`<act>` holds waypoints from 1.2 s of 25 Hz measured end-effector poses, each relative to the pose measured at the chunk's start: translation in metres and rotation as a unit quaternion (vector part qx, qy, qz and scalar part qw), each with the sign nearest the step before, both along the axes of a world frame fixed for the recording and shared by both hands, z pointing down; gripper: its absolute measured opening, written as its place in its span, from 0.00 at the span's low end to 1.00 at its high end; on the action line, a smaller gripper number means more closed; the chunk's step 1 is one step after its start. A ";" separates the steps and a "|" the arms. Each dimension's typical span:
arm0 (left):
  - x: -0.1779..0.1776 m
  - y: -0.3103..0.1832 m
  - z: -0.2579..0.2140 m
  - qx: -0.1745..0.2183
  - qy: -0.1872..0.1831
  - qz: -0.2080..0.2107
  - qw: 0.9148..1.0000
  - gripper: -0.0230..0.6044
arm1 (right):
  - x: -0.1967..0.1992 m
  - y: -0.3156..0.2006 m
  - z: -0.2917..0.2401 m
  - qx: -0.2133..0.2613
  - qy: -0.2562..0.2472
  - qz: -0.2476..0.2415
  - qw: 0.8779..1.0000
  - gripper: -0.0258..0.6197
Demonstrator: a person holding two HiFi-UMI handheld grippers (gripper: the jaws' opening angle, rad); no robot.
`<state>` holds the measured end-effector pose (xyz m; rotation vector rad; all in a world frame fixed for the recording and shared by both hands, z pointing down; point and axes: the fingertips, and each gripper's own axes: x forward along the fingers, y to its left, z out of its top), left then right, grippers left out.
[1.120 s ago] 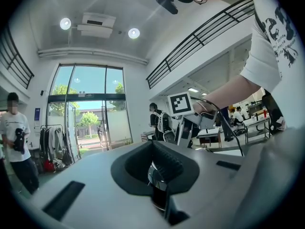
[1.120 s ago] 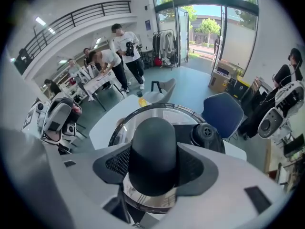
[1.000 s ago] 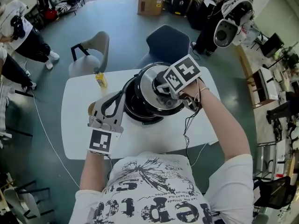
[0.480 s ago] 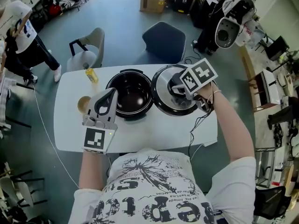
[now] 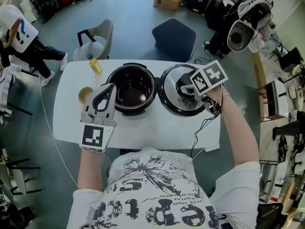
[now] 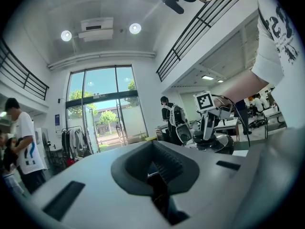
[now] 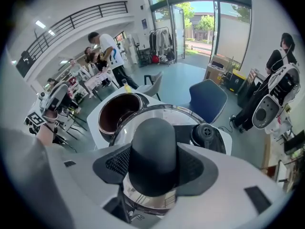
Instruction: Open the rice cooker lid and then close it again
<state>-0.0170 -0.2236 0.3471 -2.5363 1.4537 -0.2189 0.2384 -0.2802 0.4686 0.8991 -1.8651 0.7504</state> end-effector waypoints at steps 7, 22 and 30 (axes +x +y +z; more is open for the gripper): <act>-0.017 0.002 -0.003 0.005 0.014 -0.007 1.000 0.06 | -0.030 -0.005 -0.007 0.003 -0.008 -0.012 1.000 0.49; -0.084 -0.017 -0.001 -0.008 0.003 -0.011 1.000 0.06 | -0.145 -0.033 -0.026 0.007 -0.020 -0.048 0.999 0.49; -0.131 -0.025 -0.004 -0.011 0.011 -0.008 1.000 0.06 | -0.210 -0.037 -0.023 0.003 -0.012 -0.057 0.998 0.49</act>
